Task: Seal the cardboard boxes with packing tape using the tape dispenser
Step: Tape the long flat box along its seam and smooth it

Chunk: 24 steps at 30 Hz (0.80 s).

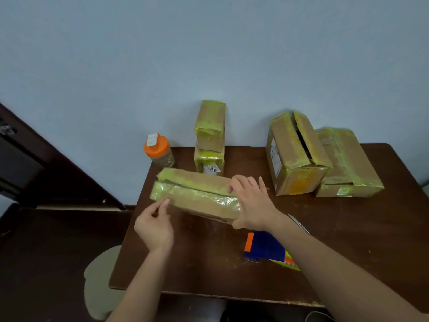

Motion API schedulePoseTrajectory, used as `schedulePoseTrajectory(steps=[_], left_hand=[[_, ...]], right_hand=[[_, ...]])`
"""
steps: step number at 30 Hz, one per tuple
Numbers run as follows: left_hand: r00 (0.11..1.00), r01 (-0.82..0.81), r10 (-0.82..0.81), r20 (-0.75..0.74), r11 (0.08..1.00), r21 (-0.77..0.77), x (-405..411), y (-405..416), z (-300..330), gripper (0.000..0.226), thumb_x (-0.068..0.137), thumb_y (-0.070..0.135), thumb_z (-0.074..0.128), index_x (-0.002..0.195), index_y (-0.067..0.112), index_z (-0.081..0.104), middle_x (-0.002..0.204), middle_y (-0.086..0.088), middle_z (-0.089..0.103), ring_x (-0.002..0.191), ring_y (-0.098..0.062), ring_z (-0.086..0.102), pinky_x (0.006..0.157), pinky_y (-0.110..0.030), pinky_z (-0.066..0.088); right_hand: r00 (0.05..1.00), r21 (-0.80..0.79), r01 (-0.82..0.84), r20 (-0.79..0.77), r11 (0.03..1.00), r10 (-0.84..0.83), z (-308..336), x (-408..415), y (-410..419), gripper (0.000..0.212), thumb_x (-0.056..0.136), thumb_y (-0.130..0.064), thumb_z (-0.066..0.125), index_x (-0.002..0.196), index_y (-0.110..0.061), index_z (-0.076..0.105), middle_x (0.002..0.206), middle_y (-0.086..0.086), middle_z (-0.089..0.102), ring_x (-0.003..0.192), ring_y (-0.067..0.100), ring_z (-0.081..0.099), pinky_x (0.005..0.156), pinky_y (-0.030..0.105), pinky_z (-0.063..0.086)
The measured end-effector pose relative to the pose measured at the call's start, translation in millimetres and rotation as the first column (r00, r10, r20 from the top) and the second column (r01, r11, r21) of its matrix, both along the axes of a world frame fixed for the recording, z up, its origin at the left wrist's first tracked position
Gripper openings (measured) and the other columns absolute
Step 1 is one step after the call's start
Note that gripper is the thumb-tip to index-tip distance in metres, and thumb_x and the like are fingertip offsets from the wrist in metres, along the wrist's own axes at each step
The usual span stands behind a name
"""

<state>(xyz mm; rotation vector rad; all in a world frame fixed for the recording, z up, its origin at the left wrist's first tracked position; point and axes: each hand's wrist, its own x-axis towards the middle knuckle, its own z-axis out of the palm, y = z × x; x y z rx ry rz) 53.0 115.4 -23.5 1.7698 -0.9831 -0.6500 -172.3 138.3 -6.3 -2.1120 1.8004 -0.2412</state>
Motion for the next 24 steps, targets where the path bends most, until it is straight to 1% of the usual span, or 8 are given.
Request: schedulePoseTrajectory(steps=[7, 11, 14, 16, 18, 20, 22, 24], left_hand=[[0.969, 0.214, -0.225, 0.107, 0.971, 0.102, 5.1, 0.9, -18.3, 0.011, 0.083, 0.024, 0.073, 0.079, 0.014, 0.076, 0.071, 0.005, 0.07, 0.068, -0.009, 0.065, 0.072, -0.028, 0.053], [0.935, 0.285, -0.316, 0.164, 0.941, 0.184, 1.5, -2.0, -32.6, 0.049, 0.1, 0.036, 0.046, 0.064, 0.013, 0.07, 0.062, 0.006, 0.066, 0.061, -0.007, 0.061, 0.06, -0.014, 0.039], [0.872, 0.37, -0.393, 0.292, 0.92, 0.131, 6.4, -8.0, -43.9, 0.018, 0.098, 0.014, 0.051, 0.092, 0.008, 0.067, 0.085, 0.002, 0.063, 0.078, -0.018, 0.062, 0.069, -0.021, 0.041], [0.849, 0.37, -0.392, 0.356, 0.92, 0.131, 9.3, -11.2, -49.0, 0.029, 0.088, -0.002, 0.056, 0.116, 0.008, 0.057, 0.112, -0.007, 0.051, 0.098, -0.023, 0.055, 0.087, -0.031, 0.043], [0.857, 0.282, -0.34, 0.387, 0.938, 0.2, 11.4, -15.7, -53.7, 0.049, 0.087, 0.002, 0.061, 0.134, 0.008, 0.047, 0.134, -0.016, 0.037, 0.119, -0.03, 0.043, 0.104, -0.042, 0.037], [0.885, 0.216, -0.33, 0.328, 0.916, 0.339, 11.4, -20.1, -56.9, 0.061, 0.093, 0.015, 0.059, 0.147, 0.007, 0.031, 0.15, -0.022, 0.021, 0.136, -0.037, 0.026, 0.113, -0.047, 0.026], [0.889, 0.241, -0.372, 0.269, 0.877, 0.416, 12.5, -23.0, -62.8, 0.063, 0.097, 0.023, 0.052, 0.151, 0.007, 0.022, 0.154, -0.024, 0.017, 0.142, -0.038, 0.018, 0.117, -0.048, 0.02], [0.875, 0.261, -0.396, 0.277, 0.869, 0.42, 12.4, -24.2, -68.9, 0.059, 0.099, 0.026, 0.049, 0.15, 0.008, 0.026, 0.152, -0.023, 0.023, 0.141, -0.037, 0.022, 0.115, -0.048, 0.021]], right_hand=[[0.983, 0.152, -0.145, -0.087, 0.978, 0.159, -25.7, 7.8, -25.7, 0.066, 0.064, -0.019, 0.085, 0.107, -0.03, 0.036, 0.146, -0.007, 0.032, 0.136, 0.017, 0.026, 0.118, 0.059, -0.004], [0.994, 0.237, -0.071, -0.063, 0.969, 0.088, -39.5, 10.0, -31.8, 0.055, 0.082, 0.001, 0.061, 0.125, -0.03, 0.045, 0.147, -0.004, 0.04, 0.144, 0.016, 0.023, 0.116, 0.059, -0.011], [0.974, 0.25, 0.064, 0.195, 0.966, -0.115, -51.1, 9.3, -26.3, 0.055, 0.082, 0.002, 0.055, 0.129, -0.027, 0.053, 0.144, -0.004, 0.044, 0.137, 0.019, 0.027, 0.12, 0.054, 0.009], [0.863, 0.155, 0.308, 0.369, 0.939, -0.345, -55.1, 5.8, -22.0, 0.053, 0.083, 0.002, 0.054, 0.13, -0.023, 0.055, 0.138, -0.003, 0.05, 0.128, 0.02, 0.032, 0.114, 0.037, 0.027], [0.753, 0.187, 0.482, 0.412, 0.856, -0.514, -55.6, 1.6, -19.8, 0.052, 0.089, -0.001, 0.055, 0.139, -0.017, 0.049, 0.142, 0.001, 0.048, 0.131, 0.021, 0.036, 0.107, 0.027, 0.029], [0.677, 0.34, 0.479, 0.444, 0.809, -0.587, -55.7, -0.6, -19.8, 0.052, 0.095, -0.007, 0.054, 0.145, -0.013, 0.042, 0.145, 0.003, 0.046, 0.132, 0.019, 0.041, 0.103, 0.024, 0.032], [0.615, 0.419, 0.459, 0.486, 0.783, -0.621, -56.3, 0.5, -20.0, 0.046, 0.098, -0.009, 0.05, 0.144, -0.013, 0.046, 0.14, 0.004, 0.052, 0.123, 0.013, 0.047, 0.097, 0.022, 0.036], [0.622, 0.366, 0.554, 0.415, 0.747, -0.664, -58.6, -1.8, -22.0, 0.034, 0.099, -0.016, 0.052, 0.132, -0.011, 0.058, 0.128, 0.006, 0.06, 0.115, 0.017, 0.054, 0.094, 0.027, 0.042]])
